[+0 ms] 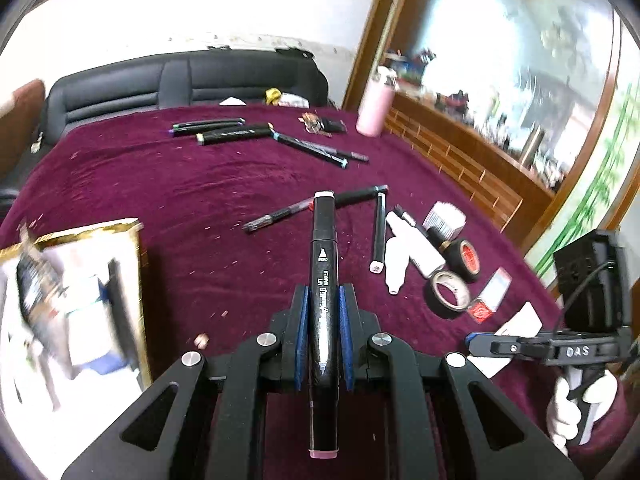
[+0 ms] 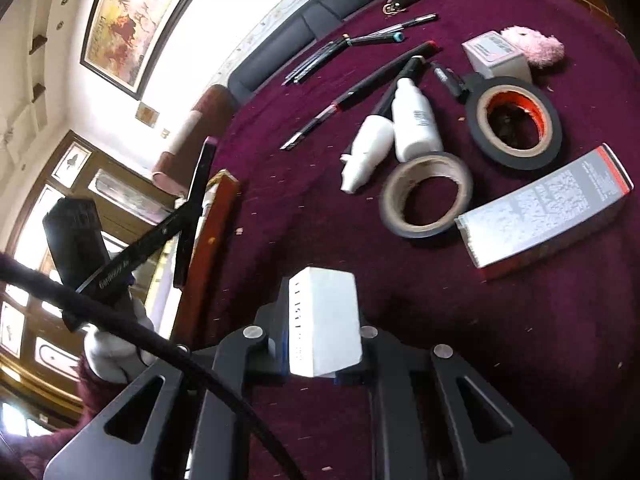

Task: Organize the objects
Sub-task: 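Carry the marker and white box into the tray and open both grippers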

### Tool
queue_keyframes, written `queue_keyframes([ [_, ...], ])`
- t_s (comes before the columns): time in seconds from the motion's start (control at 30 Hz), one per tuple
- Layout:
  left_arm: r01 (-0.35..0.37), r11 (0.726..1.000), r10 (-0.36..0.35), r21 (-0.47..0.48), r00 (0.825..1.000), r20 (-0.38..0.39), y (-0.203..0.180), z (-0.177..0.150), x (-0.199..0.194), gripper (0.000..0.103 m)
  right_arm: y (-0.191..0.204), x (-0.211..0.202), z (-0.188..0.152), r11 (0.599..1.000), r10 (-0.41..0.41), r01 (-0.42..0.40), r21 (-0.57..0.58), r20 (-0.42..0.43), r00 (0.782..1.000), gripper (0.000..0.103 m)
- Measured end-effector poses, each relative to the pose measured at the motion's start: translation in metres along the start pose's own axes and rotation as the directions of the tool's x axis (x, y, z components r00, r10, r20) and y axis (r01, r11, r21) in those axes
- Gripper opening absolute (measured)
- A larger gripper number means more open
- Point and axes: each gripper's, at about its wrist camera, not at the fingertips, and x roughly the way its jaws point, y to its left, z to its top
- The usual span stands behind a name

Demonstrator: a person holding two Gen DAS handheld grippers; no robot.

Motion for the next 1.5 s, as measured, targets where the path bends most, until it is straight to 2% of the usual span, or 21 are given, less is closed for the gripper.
queue_keyframes([
  [0.17, -0.018, 0.996, 0.023, -0.086, 0.998, 0.056, 0.028, -0.017, -0.041, 0.011, 0.033, 0.003, 0.006, 0.997, 0.018, -0.02, -0.073, -0.024, 1.0, 0.012],
  [0.3, -0.089, 0.983, 0.104, -0.162, 0.991, 0.088, 0.062, -0.032, -0.075, 0.011, 0.072, 0.022, 0.011, 0.986, 0.028, -0.037, -0.16, -0.063, 0.998, 0.012],
  [0.47, -0.184, 0.954, 0.209, -0.239, 0.974, 0.087, 0.105, -0.049, -0.106, 0.011, 0.123, 0.065, 0.013, 0.965, 0.053, -0.089, -0.246, -0.147, 0.988, 0.012],
  [0.6, -0.268, 0.924, 0.294, -0.273, 0.954, 0.058, 0.138, -0.055, -0.125, 0.011, 0.162, 0.113, 0.01, 0.947, 0.068, -0.139, -0.289, -0.244, 0.967, 0.013],
  [0.73, -0.329, 0.891, 0.351, -0.312, 0.936, 0.015, 0.176, -0.063, -0.131, 0.012, 0.189, 0.161, -0.003, 0.932, 0.057, -0.178, -0.315, -0.357, 0.932, 0.013],
  [0.93, -0.345, 0.872, 0.35, -0.346, 0.935, -0.052, 0.212, -0.07, -0.114, 0.012, 0.224, 0.23, -0.023, 0.906, -0.046, -0.161, -0.391, -0.468, 0.882, 0.013],
  [1.03, -0.338, 0.872, 0.339, -0.355, 0.939, -0.061, 0.22, -0.065, -0.108, 0.012, 0.233, 0.253, -0.029, 0.895, -0.099, -0.138, -0.424, -0.492, 0.865, 0.013],
  [1.1, -0.357, 0.865, 0.354, -0.352, 0.932, -0.074, 0.226, -0.06, -0.107, 0.012, 0.236, 0.264, -0.03, 0.891, -0.125, -0.125, -0.437, -0.499, 0.857, 0.013],
  [1.27, -0.348, 0.865, 0.346, -0.361, 0.935, -0.073, 0.231, -0.054, -0.106, 0.011, 0.241, 0.288, -0.025, 0.874, -0.194, -0.081, -0.479, -0.497, 0.846, 0.013],
  [1.4, -0.287, 0.863, 0.301, -0.416, 0.953, -0.033, 0.234, -0.057, -0.11, 0.013, 0.242, 0.301, -0.016, 0.872, -0.228, -0.043, -0.487, -0.484, 0.845, 0.014],
  [1.47, -0.267, 0.855, 0.291, -0.445, 0.957, -0.015, 0.238, -0.058, -0.112, 0.021, 0.243, 0.302, -0.011, 0.871, -0.234, -0.031, -0.49, -0.47, 0.851, 0.017],
  [1.5, -0.263, 0.848, 0.291, -0.46, 0.957, -0.01, 0.241, -0.06, -0.114, 0.032, 0.244, 0.302, -0.008, 0.871, -0.234, -0.027, -0.49, -0.462, 0.855, 0.018],
])
